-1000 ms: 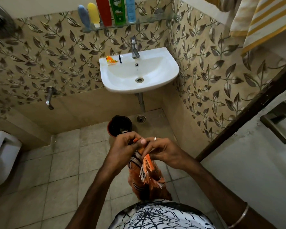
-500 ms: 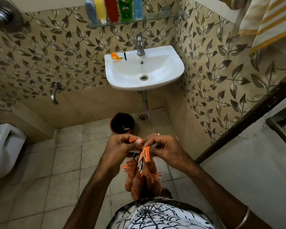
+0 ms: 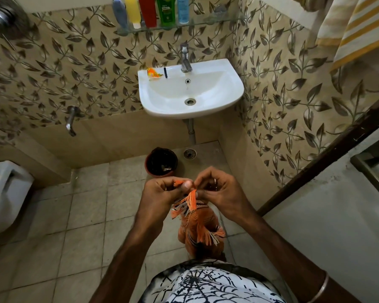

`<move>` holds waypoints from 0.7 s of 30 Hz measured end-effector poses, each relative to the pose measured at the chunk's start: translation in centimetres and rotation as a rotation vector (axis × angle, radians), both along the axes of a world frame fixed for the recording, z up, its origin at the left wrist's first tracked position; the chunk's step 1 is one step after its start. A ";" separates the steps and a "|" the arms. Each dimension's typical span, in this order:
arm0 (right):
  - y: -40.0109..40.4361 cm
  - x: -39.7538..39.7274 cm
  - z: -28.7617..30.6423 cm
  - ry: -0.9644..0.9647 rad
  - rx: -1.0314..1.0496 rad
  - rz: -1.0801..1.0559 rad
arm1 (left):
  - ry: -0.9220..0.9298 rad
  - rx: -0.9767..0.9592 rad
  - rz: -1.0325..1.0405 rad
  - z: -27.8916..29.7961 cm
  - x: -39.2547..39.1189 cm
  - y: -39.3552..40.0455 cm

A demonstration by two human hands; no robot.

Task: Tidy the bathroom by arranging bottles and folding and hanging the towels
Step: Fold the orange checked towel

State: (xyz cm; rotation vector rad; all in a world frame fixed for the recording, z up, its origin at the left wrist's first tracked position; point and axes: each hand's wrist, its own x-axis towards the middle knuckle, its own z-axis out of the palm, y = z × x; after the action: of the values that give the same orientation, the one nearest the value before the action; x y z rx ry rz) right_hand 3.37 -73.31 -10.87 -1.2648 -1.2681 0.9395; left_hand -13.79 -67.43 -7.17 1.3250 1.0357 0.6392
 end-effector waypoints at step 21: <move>1.2 1.1 1.0 0.029 -0.252 0.016 | -0.017 0.258 -0.091 0.0 0.4 -0.7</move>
State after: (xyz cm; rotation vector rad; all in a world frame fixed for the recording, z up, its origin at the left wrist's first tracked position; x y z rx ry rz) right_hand 4.45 -72.15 -9.84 -1.4310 -1.1654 1.1527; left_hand -13.42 -68.10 -7.13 1.5789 0.8950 0.7316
